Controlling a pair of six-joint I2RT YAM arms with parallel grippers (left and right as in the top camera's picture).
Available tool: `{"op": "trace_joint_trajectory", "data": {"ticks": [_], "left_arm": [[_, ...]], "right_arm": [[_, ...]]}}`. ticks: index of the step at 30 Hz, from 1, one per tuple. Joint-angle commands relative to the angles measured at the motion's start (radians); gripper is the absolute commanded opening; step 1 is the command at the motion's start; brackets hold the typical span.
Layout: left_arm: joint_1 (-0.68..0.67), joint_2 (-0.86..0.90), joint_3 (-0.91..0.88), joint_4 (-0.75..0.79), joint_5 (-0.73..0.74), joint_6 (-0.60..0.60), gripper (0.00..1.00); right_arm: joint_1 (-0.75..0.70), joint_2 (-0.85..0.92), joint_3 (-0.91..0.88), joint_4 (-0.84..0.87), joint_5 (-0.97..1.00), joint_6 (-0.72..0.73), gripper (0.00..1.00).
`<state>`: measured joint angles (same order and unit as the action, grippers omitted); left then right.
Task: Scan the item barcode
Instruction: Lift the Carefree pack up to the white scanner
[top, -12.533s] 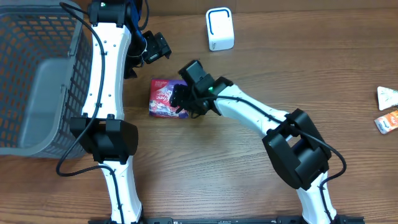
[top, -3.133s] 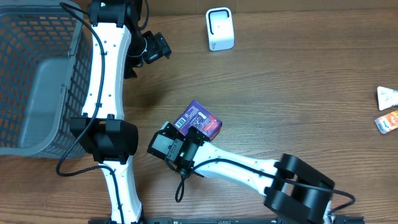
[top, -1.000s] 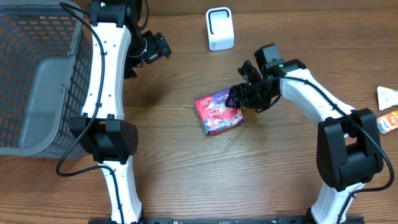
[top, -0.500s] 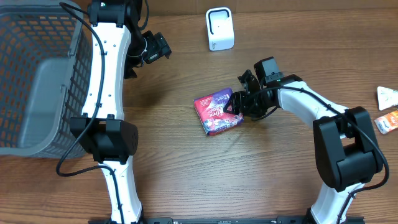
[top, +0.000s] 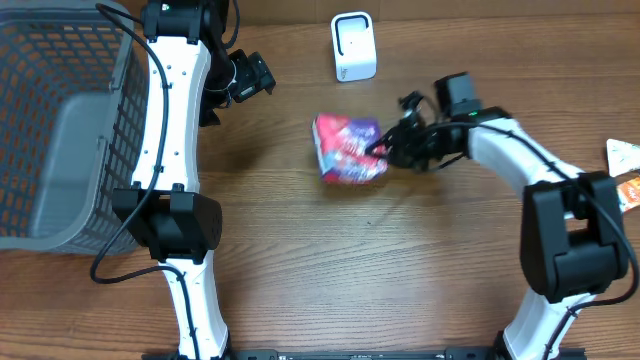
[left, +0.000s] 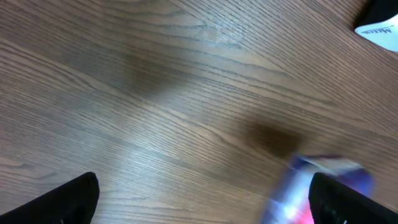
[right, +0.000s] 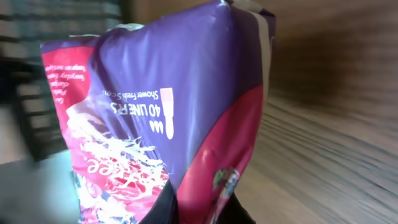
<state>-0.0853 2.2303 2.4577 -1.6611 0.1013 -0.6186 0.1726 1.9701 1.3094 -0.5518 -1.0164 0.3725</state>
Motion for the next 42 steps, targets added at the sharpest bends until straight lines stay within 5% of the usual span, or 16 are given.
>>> {"op": "trace_joint_trajectory", "data": {"ticks": [1, 3, 11, 26, 36, 42], "left_arm": [[-0.003, 0.008, 0.001, -0.003, 0.0, 0.013, 1.0], [-0.003, 0.008, 0.001, -0.003, 0.0, 0.013, 1.0], [-0.003, 0.008, 0.001, -0.003, 0.0, 0.013, 1.0], [-0.003, 0.008, 0.001, -0.003, 0.0, 0.013, 1.0], [-0.003, 0.008, 0.001, -0.003, 0.0, 0.013, 1.0], [-0.003, 0.008, 0.001, -0.003, 0.0, 0.013, 1.0]], "right_arm": [[-0.09, -0.012, 0.029, 0.048, -0.375, 0.048, 0.04], [-0.132, -0.012, 0.029, 0.105, -0.549, 0.06, 0.04], [-0.192, -0.012, 0.027, 0.109, -0.554, 0.186, 0.03], [-0.086, -0.012, 0.027, 0.131, -0.554, 0.267, 0.04], [-0.086, -0.012, 0.027, 0.454, -0.554, 0.552, 0.04], [-0.086, -0.012, 0.027, 0.589, -0.457, 0.597, 0.04]]}}
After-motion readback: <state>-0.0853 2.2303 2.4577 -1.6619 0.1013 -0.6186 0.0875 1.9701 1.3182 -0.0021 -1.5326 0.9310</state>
